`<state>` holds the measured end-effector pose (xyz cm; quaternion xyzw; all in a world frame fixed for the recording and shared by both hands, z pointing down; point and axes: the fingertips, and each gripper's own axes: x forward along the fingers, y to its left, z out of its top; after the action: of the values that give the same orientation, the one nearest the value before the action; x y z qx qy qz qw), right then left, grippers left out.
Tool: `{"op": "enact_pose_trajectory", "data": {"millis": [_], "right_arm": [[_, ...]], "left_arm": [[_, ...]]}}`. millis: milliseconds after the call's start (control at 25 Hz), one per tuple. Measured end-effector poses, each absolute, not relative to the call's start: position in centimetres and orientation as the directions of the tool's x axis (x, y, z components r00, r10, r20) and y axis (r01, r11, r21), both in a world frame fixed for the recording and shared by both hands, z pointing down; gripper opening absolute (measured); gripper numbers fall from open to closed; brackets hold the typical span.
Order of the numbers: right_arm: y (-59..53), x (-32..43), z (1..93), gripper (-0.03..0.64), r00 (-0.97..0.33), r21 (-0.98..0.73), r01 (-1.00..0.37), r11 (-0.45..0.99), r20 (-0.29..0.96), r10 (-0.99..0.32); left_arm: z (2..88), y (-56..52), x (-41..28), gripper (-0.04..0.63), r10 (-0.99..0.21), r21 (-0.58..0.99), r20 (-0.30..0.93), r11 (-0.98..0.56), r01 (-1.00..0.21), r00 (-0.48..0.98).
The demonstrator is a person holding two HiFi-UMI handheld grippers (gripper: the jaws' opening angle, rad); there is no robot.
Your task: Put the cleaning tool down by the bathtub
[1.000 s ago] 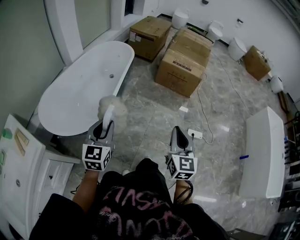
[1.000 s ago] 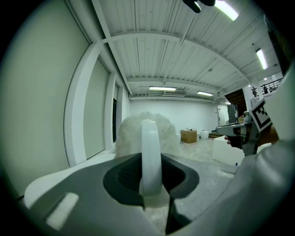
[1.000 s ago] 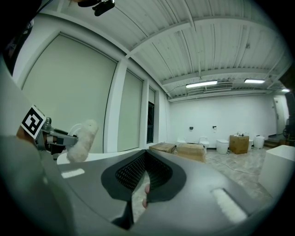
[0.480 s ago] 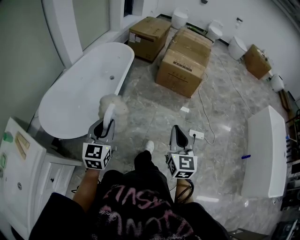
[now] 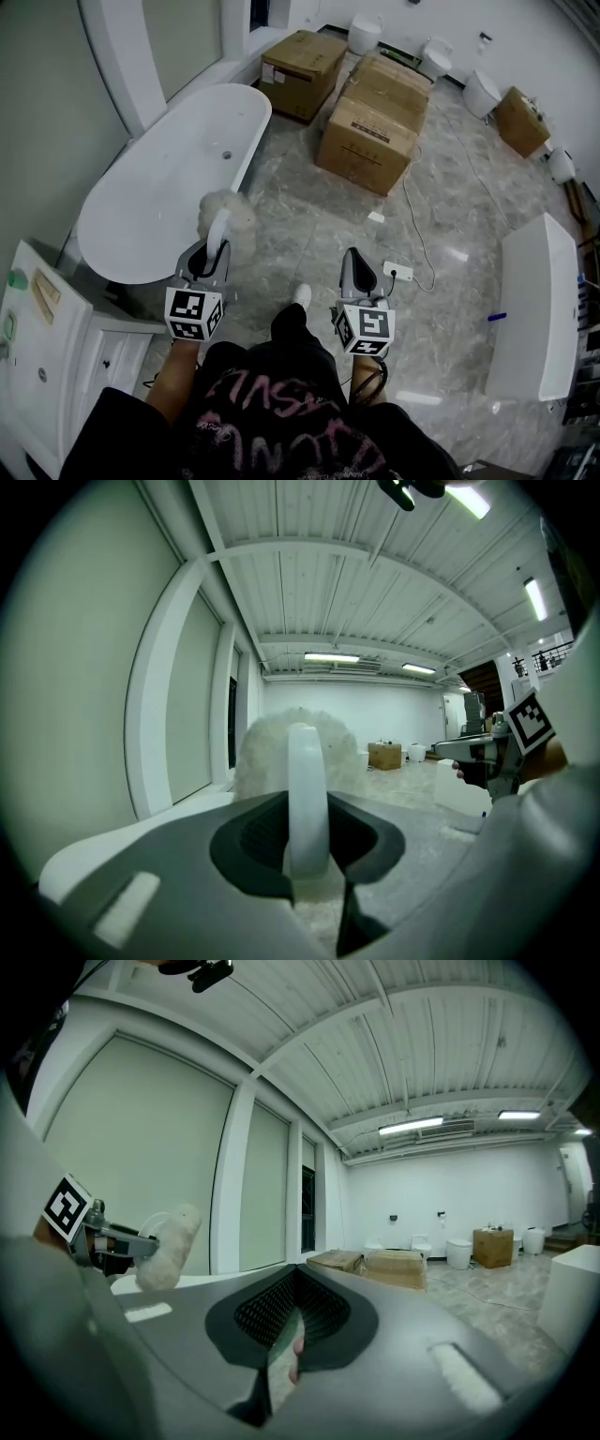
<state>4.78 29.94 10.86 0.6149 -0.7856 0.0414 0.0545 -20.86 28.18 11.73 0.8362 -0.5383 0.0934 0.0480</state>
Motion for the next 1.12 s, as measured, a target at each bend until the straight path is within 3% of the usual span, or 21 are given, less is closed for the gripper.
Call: {"op": "enact_pose_trajectory", "data": {"millis": [1120], "right_arm": [[16.5,7.5,14.1,0.02,-0.289,-0.034,-0.957,0.288,0.195,-0.937]], "left_arm": [[15.8,16.7,-16.3,0.086,-0.86,-0.002,0.31,-0.427,-0.904,0.406]]}}
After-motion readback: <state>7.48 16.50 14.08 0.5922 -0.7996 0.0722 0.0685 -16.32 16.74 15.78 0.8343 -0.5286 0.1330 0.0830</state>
